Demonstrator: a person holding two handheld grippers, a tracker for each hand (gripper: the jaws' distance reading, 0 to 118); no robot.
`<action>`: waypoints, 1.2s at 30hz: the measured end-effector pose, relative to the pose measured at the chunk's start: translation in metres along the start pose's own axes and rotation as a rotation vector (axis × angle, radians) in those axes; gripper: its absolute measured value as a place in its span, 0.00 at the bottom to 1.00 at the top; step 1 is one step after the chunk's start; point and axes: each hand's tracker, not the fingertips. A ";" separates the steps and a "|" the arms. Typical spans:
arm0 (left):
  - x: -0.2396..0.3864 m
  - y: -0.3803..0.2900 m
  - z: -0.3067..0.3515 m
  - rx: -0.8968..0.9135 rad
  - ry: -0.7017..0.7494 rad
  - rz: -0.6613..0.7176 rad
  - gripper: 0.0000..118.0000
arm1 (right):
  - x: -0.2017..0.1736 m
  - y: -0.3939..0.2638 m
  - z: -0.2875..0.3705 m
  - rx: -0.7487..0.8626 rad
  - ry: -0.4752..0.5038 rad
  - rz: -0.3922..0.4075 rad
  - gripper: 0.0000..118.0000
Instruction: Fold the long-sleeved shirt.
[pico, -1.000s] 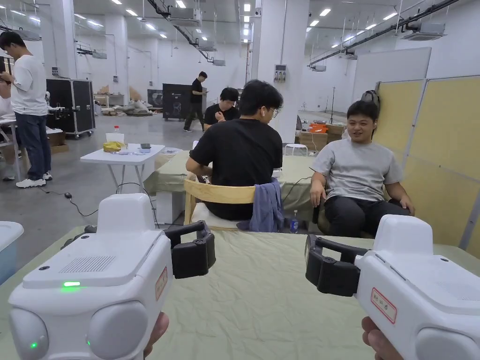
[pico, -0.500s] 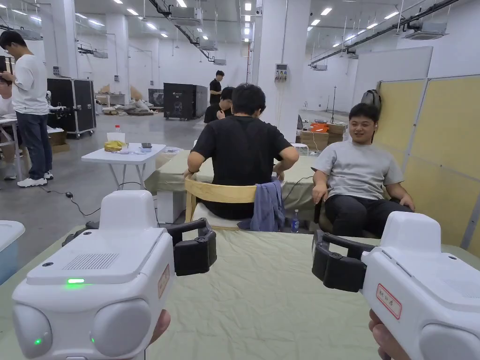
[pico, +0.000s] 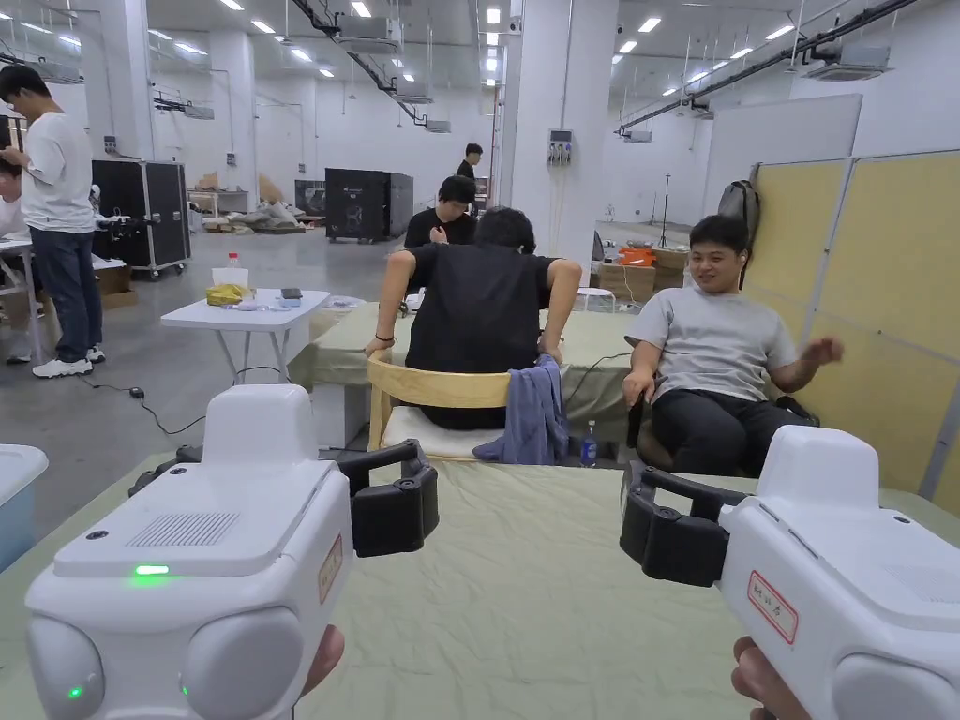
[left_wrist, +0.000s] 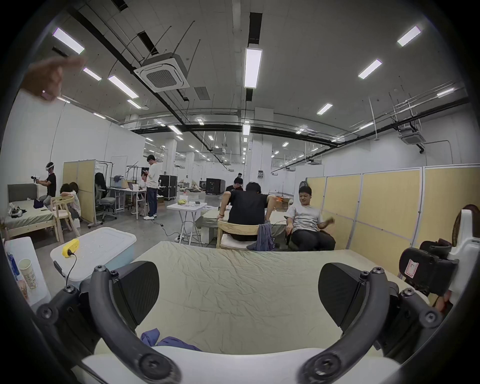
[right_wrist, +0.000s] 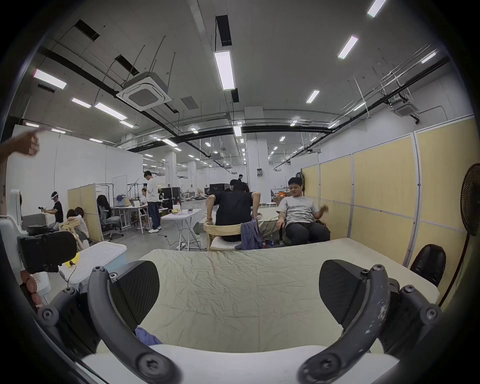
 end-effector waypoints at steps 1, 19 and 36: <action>0.000 0.000 0.000 0.001 0.002 0.000 1.00 | 0.000 0.000 0.000 -0.001 -0.002 -0.001 1.00; 0.000 0.001 0.002 0.008 -0.004 -0.002 1.00 | 0.001 0.000 0.000 -0.001 -0.002 0.000 1.00; 0.001 0.002 0.000 0.007 -0.007 -0.005 1.00 | -0.001 0.000 -0.001 0.010 -0.003 0.013 1.00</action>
